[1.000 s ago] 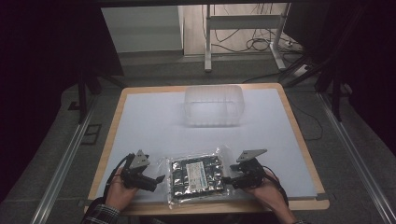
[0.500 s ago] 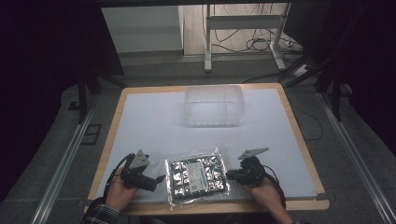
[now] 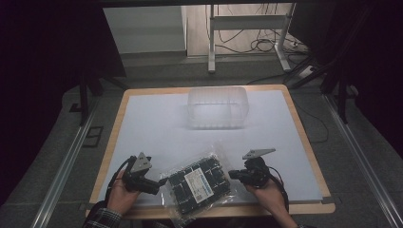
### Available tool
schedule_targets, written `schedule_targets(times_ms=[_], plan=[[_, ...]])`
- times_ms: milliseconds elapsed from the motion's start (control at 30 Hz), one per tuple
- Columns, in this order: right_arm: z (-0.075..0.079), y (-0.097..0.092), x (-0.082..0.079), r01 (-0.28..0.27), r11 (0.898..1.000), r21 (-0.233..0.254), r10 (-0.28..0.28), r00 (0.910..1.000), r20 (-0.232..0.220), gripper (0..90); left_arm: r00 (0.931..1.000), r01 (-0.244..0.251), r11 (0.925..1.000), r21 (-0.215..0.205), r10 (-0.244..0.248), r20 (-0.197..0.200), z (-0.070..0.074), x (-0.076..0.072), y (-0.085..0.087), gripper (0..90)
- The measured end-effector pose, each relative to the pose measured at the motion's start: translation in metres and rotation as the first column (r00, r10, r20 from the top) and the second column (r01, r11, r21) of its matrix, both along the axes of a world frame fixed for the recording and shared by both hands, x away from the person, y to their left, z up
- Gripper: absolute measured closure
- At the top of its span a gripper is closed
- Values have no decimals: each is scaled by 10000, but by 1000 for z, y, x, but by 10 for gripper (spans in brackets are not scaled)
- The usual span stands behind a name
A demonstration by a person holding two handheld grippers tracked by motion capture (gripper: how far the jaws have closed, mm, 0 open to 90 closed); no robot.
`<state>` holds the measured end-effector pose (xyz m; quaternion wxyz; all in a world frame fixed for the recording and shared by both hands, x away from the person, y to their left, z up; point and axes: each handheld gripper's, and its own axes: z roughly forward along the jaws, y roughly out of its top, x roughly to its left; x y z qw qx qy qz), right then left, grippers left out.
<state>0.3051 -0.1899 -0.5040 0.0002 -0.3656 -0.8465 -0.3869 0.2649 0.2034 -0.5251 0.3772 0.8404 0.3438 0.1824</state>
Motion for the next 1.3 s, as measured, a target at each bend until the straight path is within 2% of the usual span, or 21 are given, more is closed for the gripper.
schedule_targets(times_ms=[67, 200, 333, 400, 433, 467, 633, 667, 867, 900, 933, 1033, 1067, 1300], plan=[[1, 0, 0, 16, 10000, 65, -17, 10000, 14, 894, 10000, 51, 10000, -10, -51, 58, 1, 0, 0, 10], [10, -1, 1, 17, 9985, 544, -16, 10000, -27, 894, 9996, 98, 9999, -65, -96, 272, 2, -2, -1, 11], [20, 1, 1, -17, 9976, 697, 13, 10000, 61, 894, 9987, 126, 9998, -154, -118, 486, 4, -3, -1, 11], [26, 2, 0, -104, 9979, 640, 92, 9998, 181, 895, 9971, 214, 9995, -245, -195, 739, 6, -5, -2, 11], [26, 2, 0, -104, 9979, 640, 92, 9998, 181, 895, 9971, 214, 9995, -245, -195, 739, 6, -5, -2, 11], [32, 3, -1, -213, 9971, 734, 195, 9995, 250, 894, 9955, 287, 9993, -253, -263, 913, 7, -7, -3, 11], [44, 5, 1, -343, 9956, 868, 312, 9988, 367, 895, 9918, 431, 9987, -265, -396, 1214, 9, -9, -4, 11], [50, 6, 3, -434, 9951, 890, 400, 9984, 403, 895, 9902, 495, 9977, -458, -430, 1330, 11, -10, -4, 11], [69, 8, 8, -533, 9946, 887, 488, 9974, 523, 894, 9894, 462, 9964, -712, -358, 1410, 12, -11, -1, 10], [78, 9, 9, -592, 9946, 852, 540, 9966, 621, 894, 9893, 435, 9964, -722, -329, 1421, 13, -11, -1, 10], [81, 9, 10, -613, 9944, 856, 560, 9964, 630, 894, 9891, 420, 9963, -745, -310, 1437, 13, -11, -1, 10], [89, 10, 11, -722, 9939, 830, 664, 9953, 712, 895, 9895, 436, 9966, -700, -334, 1406, 13, -11, -1, 10], [96, 11, 11, -793, 9934, 831, 724, 9939, 830, 895, 9893, 431, 9969, -657, -334, 1423, 13, -11, -1, 10], [118, 14, 13, -967, 9922, 784, 877, 9899, 1113, 894, 9879, 329, 9967, -738, -213, 1536, 14, -11, 1, 8]])
